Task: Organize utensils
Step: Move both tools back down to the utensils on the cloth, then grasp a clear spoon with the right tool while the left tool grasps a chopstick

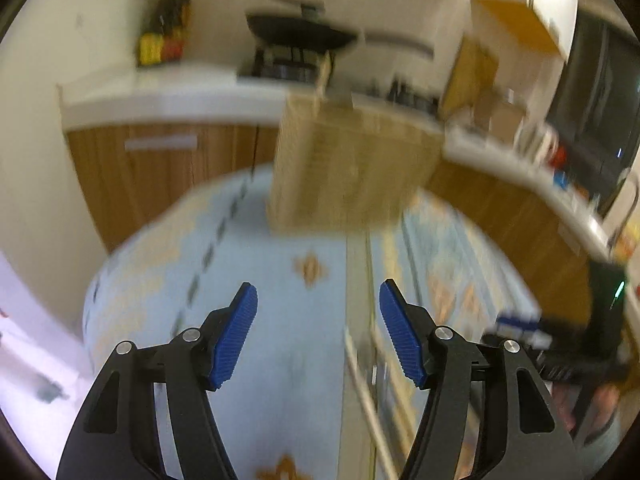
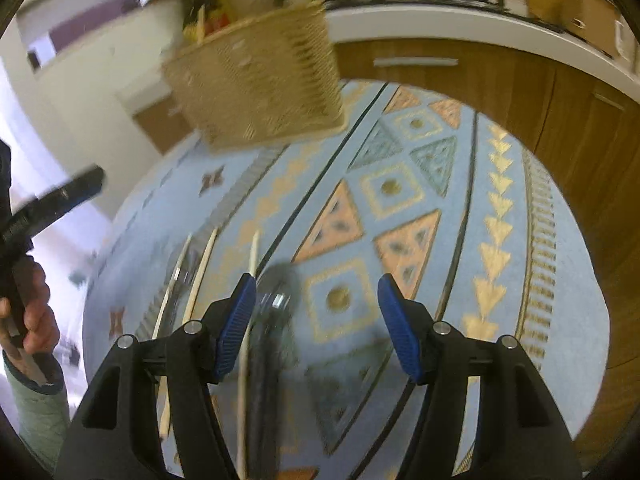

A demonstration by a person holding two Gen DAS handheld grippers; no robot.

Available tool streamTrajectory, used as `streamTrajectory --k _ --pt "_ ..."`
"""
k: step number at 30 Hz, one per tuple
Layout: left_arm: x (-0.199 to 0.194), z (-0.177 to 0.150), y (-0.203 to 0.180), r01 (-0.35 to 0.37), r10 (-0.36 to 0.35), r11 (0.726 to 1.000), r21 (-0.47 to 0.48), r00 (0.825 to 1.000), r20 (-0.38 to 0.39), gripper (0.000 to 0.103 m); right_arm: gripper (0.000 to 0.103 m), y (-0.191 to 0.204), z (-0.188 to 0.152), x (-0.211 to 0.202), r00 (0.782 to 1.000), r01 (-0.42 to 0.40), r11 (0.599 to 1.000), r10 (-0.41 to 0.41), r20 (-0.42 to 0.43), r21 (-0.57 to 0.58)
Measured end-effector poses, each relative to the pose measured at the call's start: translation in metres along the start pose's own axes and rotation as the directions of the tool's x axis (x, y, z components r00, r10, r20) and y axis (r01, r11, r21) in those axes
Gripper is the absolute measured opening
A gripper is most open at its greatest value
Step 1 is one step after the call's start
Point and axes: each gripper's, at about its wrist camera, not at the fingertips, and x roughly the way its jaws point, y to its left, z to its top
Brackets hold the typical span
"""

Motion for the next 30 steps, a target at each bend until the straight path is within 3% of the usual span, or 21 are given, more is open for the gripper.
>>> streamTrajectory --k 4,11,17,24,26,29,30 --pt "0.010 -0.030 -0.009 0.003 0.002 0.999 0.041 0.991 -0.135 0.052 0.037 0.020 -0.010 -0.001 0.996 -0.003 0.998 -0.002 -0.086 -0.064" --pt "0.033 -0.058 -0.020 0.030 -0.007 0.996 0.085 0.965 -0.264 0.032 0.030 0.035 -0.023 0.000 0.990 0.034 0.993 -0.049 -0.133 -0.113" --pt "0.039 -0.064 -0.025 0.044 -0.014 0.994 0.104 0.961 -0.276 0.030 0.026 0.035 -0.029 0.010 0.984 0.041 0.992 -0.060 -0.168 -0.116" --pt "0.046 -0.057 -0.041 0.003 0.041 0.988 0.157 0.960 -0.278 0.030 0.026 0.043 -0.025 0.021 0.976 0.066 0.988 -0.093 -0.197 -0.139" --pt "0.047 -0.056 -0.044 -0.005 0.052 0.986 0.167 0.959 -0.280 0.030 0.016 0.043 -0.025 0.021 0.976 0.062 0.989 -0.088 -0.200 -0.131" --pt "0.044 -0.057 -0.042 -0.003 0.050 0.986 0.165 0.958 -0.281 0.029 0.010 0.038 -0.025 0.018 0.976 0.061 0.990 -0.085 -0.201 -0.124" --pt "0.043 -0.058 -0.041 -0.006 0.053 0.986 0.165 0.958 -0.281 0.025 0.010 0.036 -0.026 0.017 0.975 0.064 0.990 -0.089 -0.202 -0.126"
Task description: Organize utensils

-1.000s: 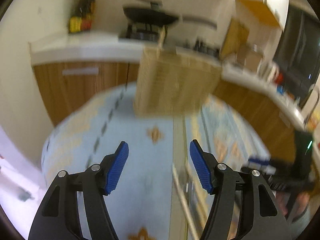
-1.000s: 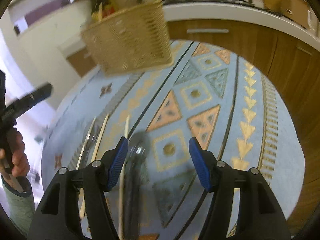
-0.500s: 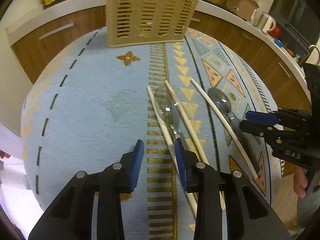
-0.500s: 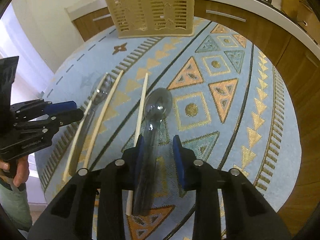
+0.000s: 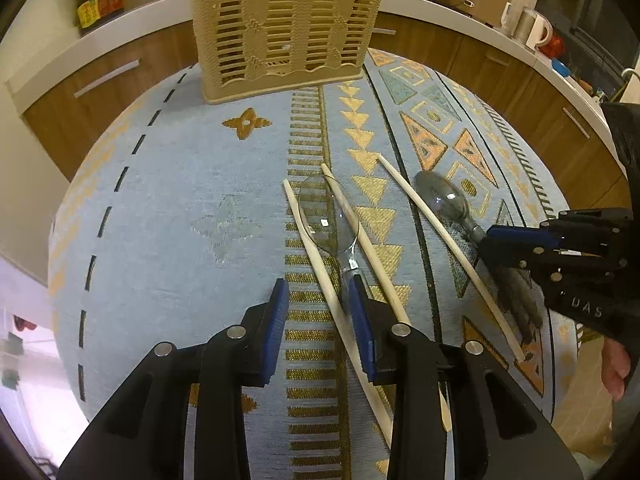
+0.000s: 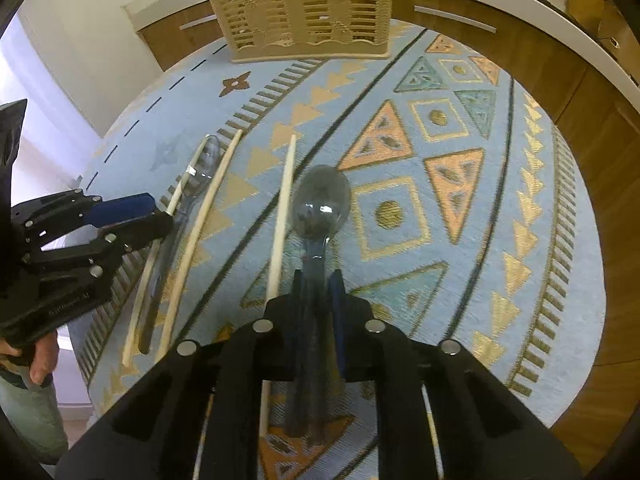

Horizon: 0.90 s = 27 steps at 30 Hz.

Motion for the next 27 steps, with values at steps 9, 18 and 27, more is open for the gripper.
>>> streamTrajectory --k 9,18,27 --pt "-0.001 -0.002 -0.001 -0.013 0.013 1.000 0.026 1.000 -0.004 0.010 0.000 -0.017 -0.003 -0.014 1.000 0.001 0.999 -0.002 0.029 0.051" --pt "-0.005 -0.003 0.015 -0.015 0.015 1.000 -0.016 1.000 -0.017 0.010 0.004 -0.026 -0.005 -0.014 0.990 -0.143 0.989 0.142 0.020 0.032" --pt "-0.005 -0.004 0.010 -0.004 0.005 1.000 0.011 1.000 -0.030 0.020 0.024 -0.031 -0.011 -0.016 0.993 -0.114 0.993 0.114 -0.022 -0.031"
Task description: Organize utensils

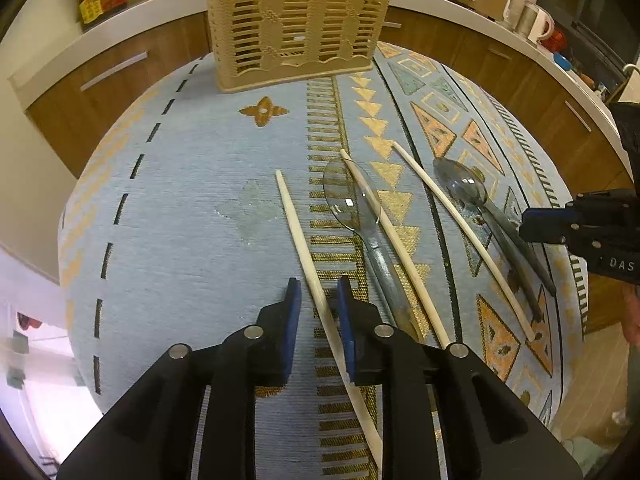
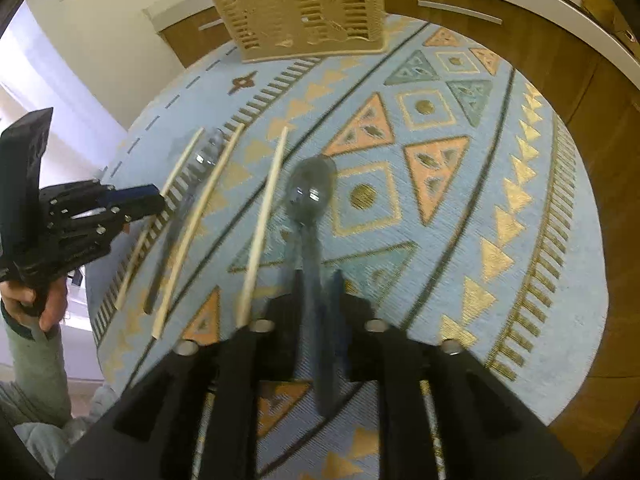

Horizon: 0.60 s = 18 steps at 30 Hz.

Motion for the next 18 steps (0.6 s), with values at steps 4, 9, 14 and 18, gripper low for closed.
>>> streamTrajectory --k 4,9,14,18 --pt "0.001 0.001 -0.002 0.006 -0.006 1.000 0.004 1.000 -0.005 0.024 0.035 0.002 -0.007 0.000 1.000 0.005 0.999 -0.005 -0.006 -0.033" --pt "-0.001 0.001 0.001 -0.007 0.007 1.000 0.002 1.000 -0.012 0.024 0.032 0.013 -0.011 0.008 0.994 0.094 0.990 -0.099 -0.037 -0.108" --pt "0.002 0.002 0.001 0.001 0.000 1.000 0.010 1.000 -0.030 0.026 0.027 0.013 0.005 0.016 0.994 0.093 0.991 -0.098 -0.057 -0.091" --pt "0.007 0.009 -0.007 -0.009 0.011 0.999 0.034 0.999 -0.049 0.031 0.027 0.015 0.026 0.026 0.994 0.087 0.994 -0.091 -0.064 -0.068"
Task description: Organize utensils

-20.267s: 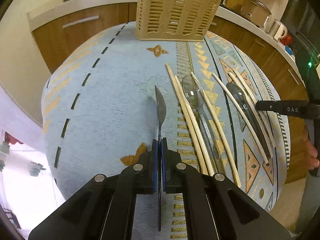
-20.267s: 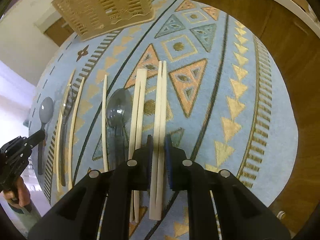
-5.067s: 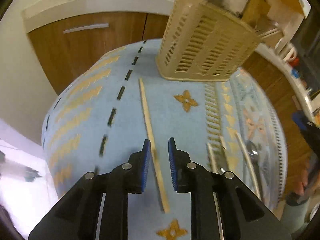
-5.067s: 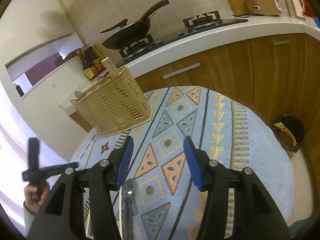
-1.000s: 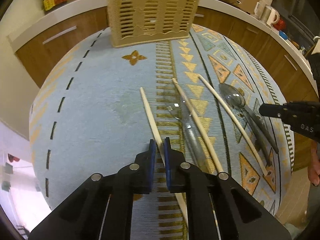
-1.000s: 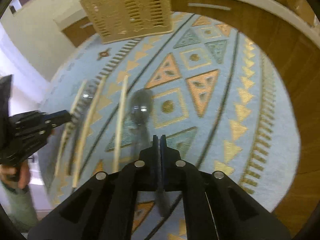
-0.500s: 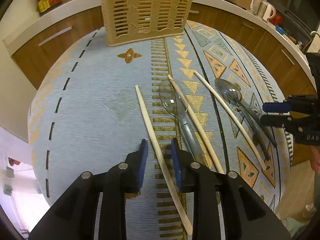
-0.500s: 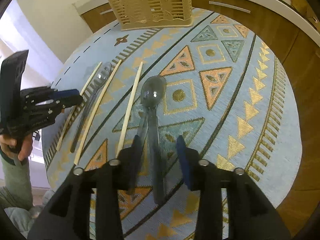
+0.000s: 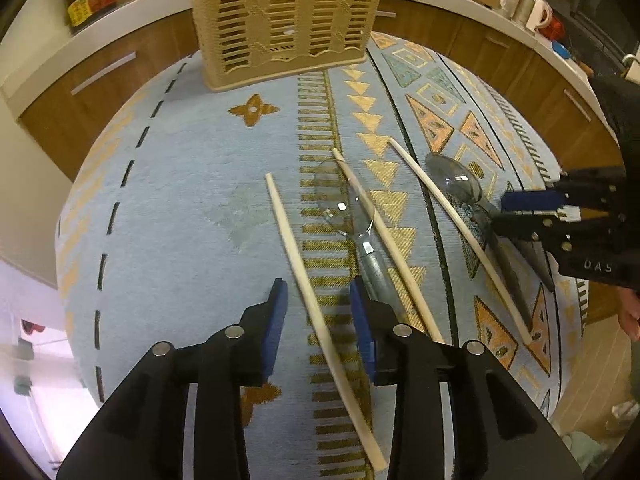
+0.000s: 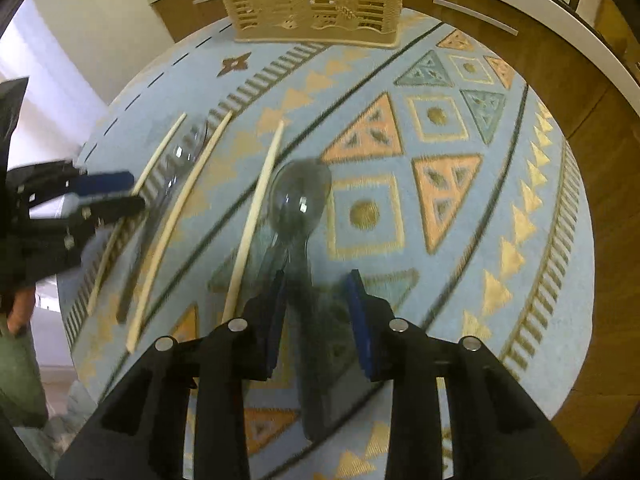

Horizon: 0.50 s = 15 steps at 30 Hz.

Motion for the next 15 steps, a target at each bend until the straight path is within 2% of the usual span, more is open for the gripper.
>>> streamTrajectory --k 1,2,4,5,6,8,12,15 --pt "0.001 0.001 -0.002 -0.008 0.008 1.000 0.008 1.000 -0.004 0.031 0.027 0.002 0.004 0.001 1.000 0.006 1.000 -0.006 -0.003 -0.006" --pt "0.002 0.003 -0.006 -0.027 0.027 0.999 0.023 1.000 -0.011 0.031 0.020 0.005 0.008 0.003 1.000 0.015 1.000 -0.015 -0.005 -0.017" --pt "0.004 0.004 -0.011 -0.058 0.059 0.997 0.044 0.998 -0.013 0.022 0.010 0.009 0.012 0.004 1.000 0.008 0.999 -0.009 -0.019 -0.032" --pt "0.005 0.004 -0.015 -0.097 0.098 0.993 0.066 0.995 -0.009 0.019 0.010 0.009 0.012 0.003 1.000 0.008 1.000 -0.009 -0.019 -0.030" --pt "0.005 0.004 -0.017 -0.106 0.107 0.992 0.073 0.994 -0.006 0.008 0.010 0.009 0.012 0.002 1.000 0.008 1.000 -0.009 -0.016 -0.028" --pt "0.004 0.004 -0.017 -0.121 0.121 0.990 0.065 0.993 0.010 0.004 0.010 0.005 0.011 -0.002 1.000 0.001 1.000 -0.001 0.008 -0.010" --pt "-0.011 0.003 0.003 -0.030 0.034 0.999 -0.043 0.995 0.092 0.003 0.010 -0.006 0.010 -0.021 0.994 -0.069 0.997 0.066 0.091 0.027" --pt "-0.035 0.007 0.015 0.016 -0.001 0.997 -0.072 0.981 0.193 0.003 0.010 -0.009 0.013 -0.043 0.980 -0.106 0.994 0.101 0.173 0.020"
